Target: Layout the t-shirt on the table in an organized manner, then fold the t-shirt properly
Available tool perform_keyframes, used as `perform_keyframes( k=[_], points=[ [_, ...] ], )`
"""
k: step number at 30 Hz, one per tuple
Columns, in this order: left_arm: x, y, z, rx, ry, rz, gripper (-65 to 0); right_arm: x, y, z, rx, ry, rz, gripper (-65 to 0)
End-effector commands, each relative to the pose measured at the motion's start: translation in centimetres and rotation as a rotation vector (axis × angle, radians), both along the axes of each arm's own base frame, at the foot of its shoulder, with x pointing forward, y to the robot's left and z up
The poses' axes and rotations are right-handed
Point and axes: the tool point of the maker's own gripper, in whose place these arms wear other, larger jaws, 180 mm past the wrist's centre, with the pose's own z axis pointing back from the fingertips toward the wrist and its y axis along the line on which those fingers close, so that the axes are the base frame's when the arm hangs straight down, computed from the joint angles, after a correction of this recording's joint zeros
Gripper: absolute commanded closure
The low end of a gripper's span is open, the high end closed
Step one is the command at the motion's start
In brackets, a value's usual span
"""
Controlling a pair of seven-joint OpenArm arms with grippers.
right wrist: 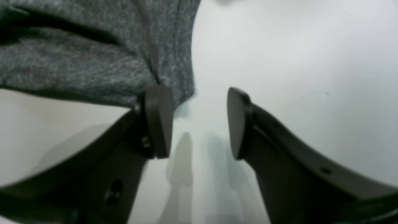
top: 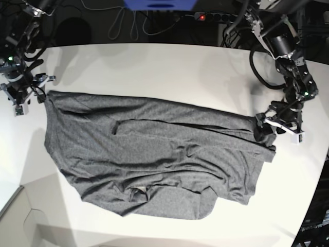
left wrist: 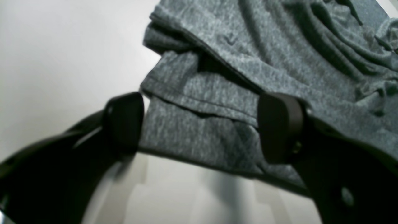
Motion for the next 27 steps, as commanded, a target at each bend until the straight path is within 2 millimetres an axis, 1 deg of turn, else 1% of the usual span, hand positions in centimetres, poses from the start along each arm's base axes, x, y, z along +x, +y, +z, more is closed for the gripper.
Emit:
perform_keyframes(
  k=[1, 3, 5, 8, 10, 13, 18, 20, 23, 25, 27],
  points=[
    [1.1, 0.7, 2.0, 0.013, -0.064, 0.009, -56.8, 0.7, -0.5, 1.4, -0.018, -0.046, 0.004, -29.1],
    [-0.2, 1.4, 1.7, 0.028, -0.029, 0.016, -57.4, 0.7, -0.5, 1.4, -0.018, -0.046, 0.004, -29.1],
    [-0.8, 1.9, 1.4, 0.031, -0.011, 0.031, -57.6, 0.7, -0.7, 1.4, -0.021, -0.046, 0.003, -29.1],
    [-1.1, 1.3, -0.1, -0.004, 0.022, 0.03, -57.6, 0.8, -0.5, 1.4, -0.019, -0.046, 0.007, -29.1],
    [-0.7, 1.1, -0.6, -0.029, 0.028, 0.035, -57.6, 0.8, -0.4, 1.3, -0.017, -0.046, 0.007, -29.1],
    [-0.9, 0.5, -2.1, -0.073, 0.064, 0.037, -57.6, 0.8, -0.4, 1.3, -0.017, -0.045, 0.008, -29.1],
    [-0.3, -0.1, -2.1, -0.092, 0.06, 0.034, -57.6, 0.8, -0.4, 1.3, -0.017, -0.045, 0.008, -29.1],
    [0.3, -0.9, -2.0, -0.107, 0.052, 0.028, -57.6, 0.8, -0.4, 1.3, -0.017, -0.046, 0.007, -29.1],
    [0.3, -1.5, -2.7, -0.133, 0.069, 0.026, -57.1, 0.7, -0.5, 1.4, -0.018, -0.046, 0.004, -29.1],
    [0.8, -1.9, -2.9, -0.153, 0.072, 0.024, -56.9, 0.7, -0.5, 1.4, -0.018, -0.046, 0.004, -29.1],
    [0.7, -2.3, -3.4, -0.172, 0.087, 0.021, -52.6, 0.7, -0.6, 1.4, -0.018, -0.046, 0.002, -29.1]
  ],
)
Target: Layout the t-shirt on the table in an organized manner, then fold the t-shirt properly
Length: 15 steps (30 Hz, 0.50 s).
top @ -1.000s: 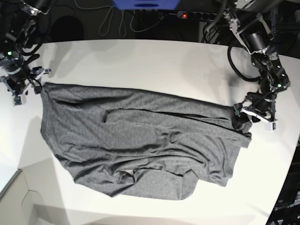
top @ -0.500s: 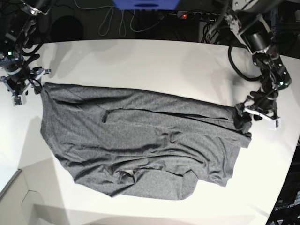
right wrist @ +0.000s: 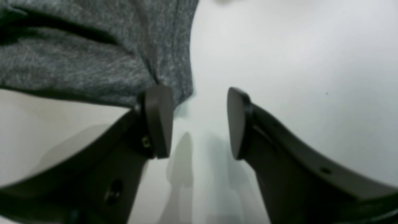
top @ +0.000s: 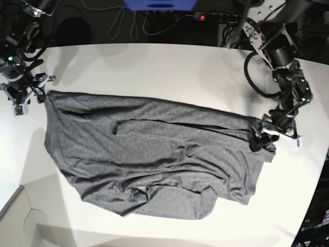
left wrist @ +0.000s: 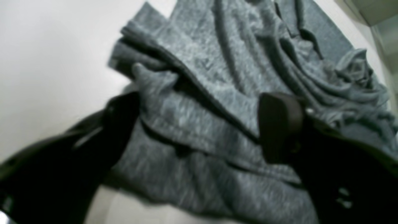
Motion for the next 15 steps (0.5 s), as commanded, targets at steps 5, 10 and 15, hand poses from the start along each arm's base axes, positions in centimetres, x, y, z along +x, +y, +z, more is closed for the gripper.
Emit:
perform_keyframes(
  k=[5, 10, 15],
  points=[
    [-1.3, -0.8, -1.9, 0.009, 0.1, -0.047, -27.7, 0.7, -0.6, 1.4, -0.021, -0.046, 0.004, -28.9],
    [-1.4, -0.4, -1.9, 0.013, 0.103, -0.039, -5.6, 0.1, -0.6, 1.0, -0.021, -0.027, 0.003, -29.1],
    [-1.4, -0.2, -1.9, 0.021, 0.108, -0.04, -0.3, -0.7, 1.0, 1.2, -0.003, -0.04, 0.024, -29.9]
  ],
)
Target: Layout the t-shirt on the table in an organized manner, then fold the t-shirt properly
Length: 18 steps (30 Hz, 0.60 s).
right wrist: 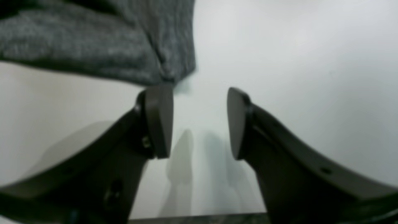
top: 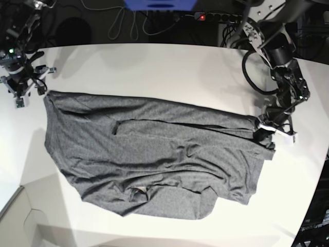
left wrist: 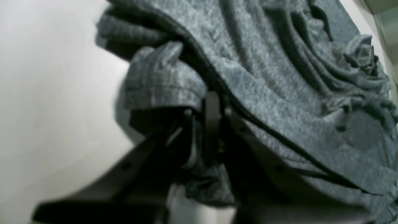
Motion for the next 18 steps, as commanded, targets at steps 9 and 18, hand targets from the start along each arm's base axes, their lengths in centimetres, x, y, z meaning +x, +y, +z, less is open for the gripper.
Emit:
perform_keyframes(
  k=[9, 18],
  points=[
    [-0.6, 1.3, -0.4, 0.047, 0.057, -0.014, -0.2, 2.5, 1.8, 0.1, 0.061, -0.056, 0.033, -32.6],
    [-0.9, 1.4, -0.6, 0.052, 0.063, -0.017, -0.2, 4.5, 2.3, -1.7, 0.135, -0.042, 0.018, -32.6]
  ],
)
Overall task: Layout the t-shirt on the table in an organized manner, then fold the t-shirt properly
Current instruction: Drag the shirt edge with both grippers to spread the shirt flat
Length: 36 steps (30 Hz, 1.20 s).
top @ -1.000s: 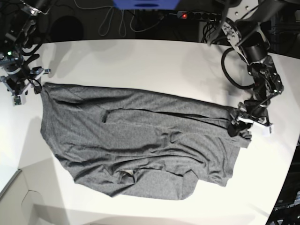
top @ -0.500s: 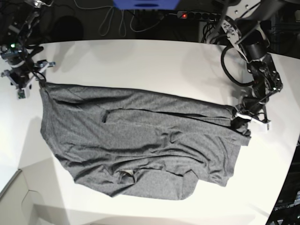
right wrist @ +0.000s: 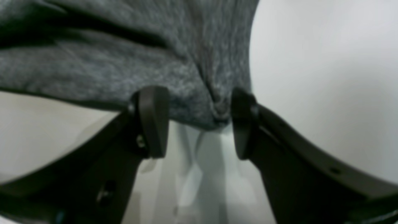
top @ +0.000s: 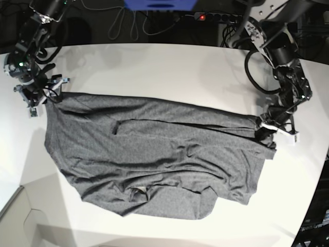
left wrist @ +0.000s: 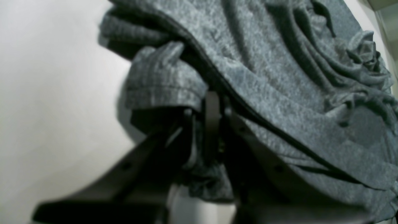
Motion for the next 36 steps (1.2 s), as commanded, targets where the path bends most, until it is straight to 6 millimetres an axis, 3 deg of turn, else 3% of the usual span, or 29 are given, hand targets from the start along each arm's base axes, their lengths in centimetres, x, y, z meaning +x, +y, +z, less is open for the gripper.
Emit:
perform_keyframes(
  k=[1, 8, 10, 14, 17, 27, 36],
  points=[
    [-0.5, 0.7, -0.6, 0.04, 0.055, -0.01, -0.2, 1.1, -0.5, 1.1, -0.003, -0.05, 0.0, -32.5],
    [-0.7, 1.5, -0.4, 0.052, 0.059, -0.011, -0.2, 0.2, -0.6, -0.4, 0.021, -0.012, -0.015, -28.9],
    [-1.1, 1.7, -0.6, 0.054, 0.067, -0.009, -0.2, -0.4, -0.7, -0.7, 0.019, 0.002, -0.016, -22.4],
    [-2.7, 2.8, 0.1, 0.124, 0.055, -0.01, -0.2, -1.7, -1.4, -1.2, 0.003, 0.032, -0.014, 0.0],
    [-4.1, 3.4, 0.9, 0.183, 0.042, -0.013, -0.2, -2.8, -1.6, -1.4, -0.007, 0.051, -0.011, 0.0],
    [-8.4, 4.0, 2.1, 0.143, -0.01, 0.029, -0.2, -5.0, -1.9, 2.2, -0.132, 0.017, 0.04, 0.0],
    [-11.2, 4.0, 3.7, 0.214, -0.022, -0.002, -0.2, -8.4, 0.2, 2.1, -0.127, 0.048, 0.051, 0.0]
  ],
)
